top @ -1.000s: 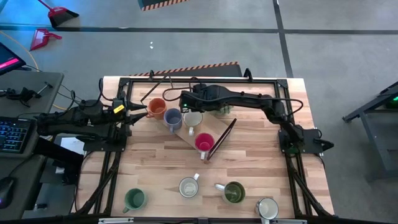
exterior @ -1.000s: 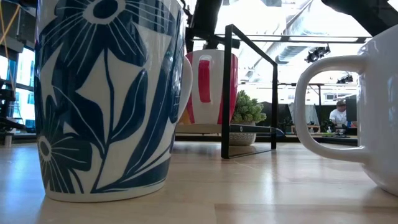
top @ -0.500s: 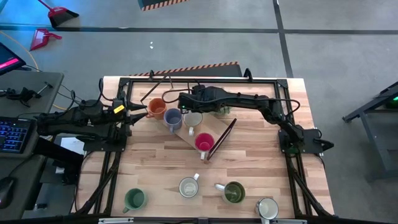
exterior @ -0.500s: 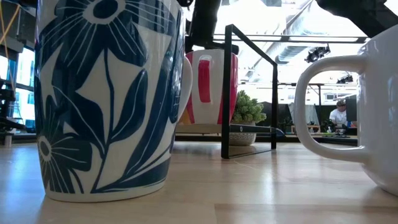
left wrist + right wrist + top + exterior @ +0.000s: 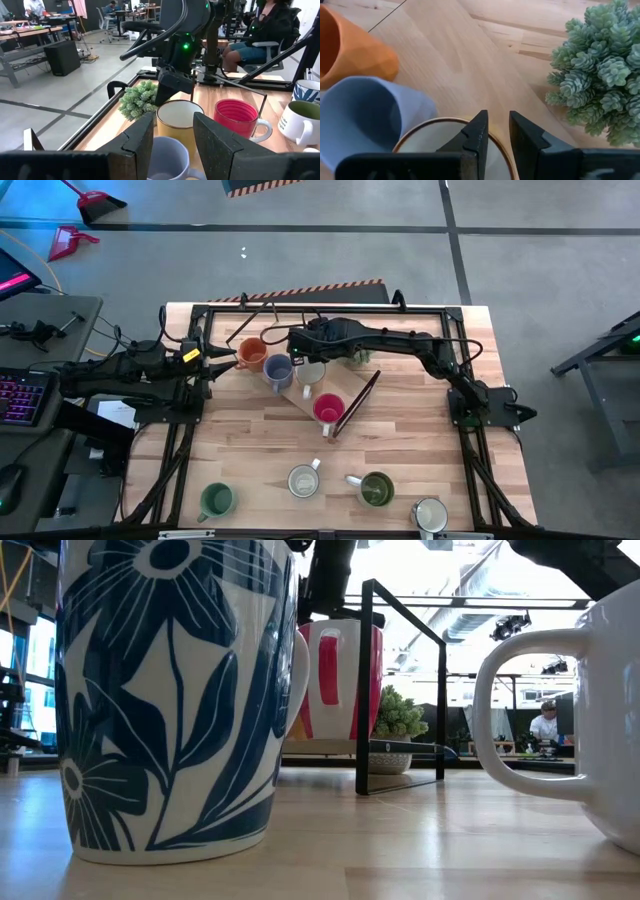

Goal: Place coffee mugs
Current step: Put the yellow mug on the shelf

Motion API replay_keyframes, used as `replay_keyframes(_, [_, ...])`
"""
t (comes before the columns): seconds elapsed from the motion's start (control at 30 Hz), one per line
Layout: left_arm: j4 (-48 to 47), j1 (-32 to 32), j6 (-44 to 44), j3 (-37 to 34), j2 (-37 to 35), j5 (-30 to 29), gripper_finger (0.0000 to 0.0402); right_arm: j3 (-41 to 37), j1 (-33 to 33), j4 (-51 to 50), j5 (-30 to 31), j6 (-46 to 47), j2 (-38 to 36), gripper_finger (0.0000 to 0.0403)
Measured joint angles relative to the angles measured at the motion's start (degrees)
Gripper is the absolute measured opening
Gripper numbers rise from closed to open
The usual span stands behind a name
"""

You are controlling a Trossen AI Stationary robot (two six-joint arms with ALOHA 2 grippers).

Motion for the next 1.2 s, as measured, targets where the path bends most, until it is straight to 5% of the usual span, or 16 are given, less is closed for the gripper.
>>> replay_keyframes(1.2, [0.0,0.0,0.0,0.0,0.0,0.2,0.0129,0.0,2.2,2.8,-5.7,-0.8,0.0,0.0062])
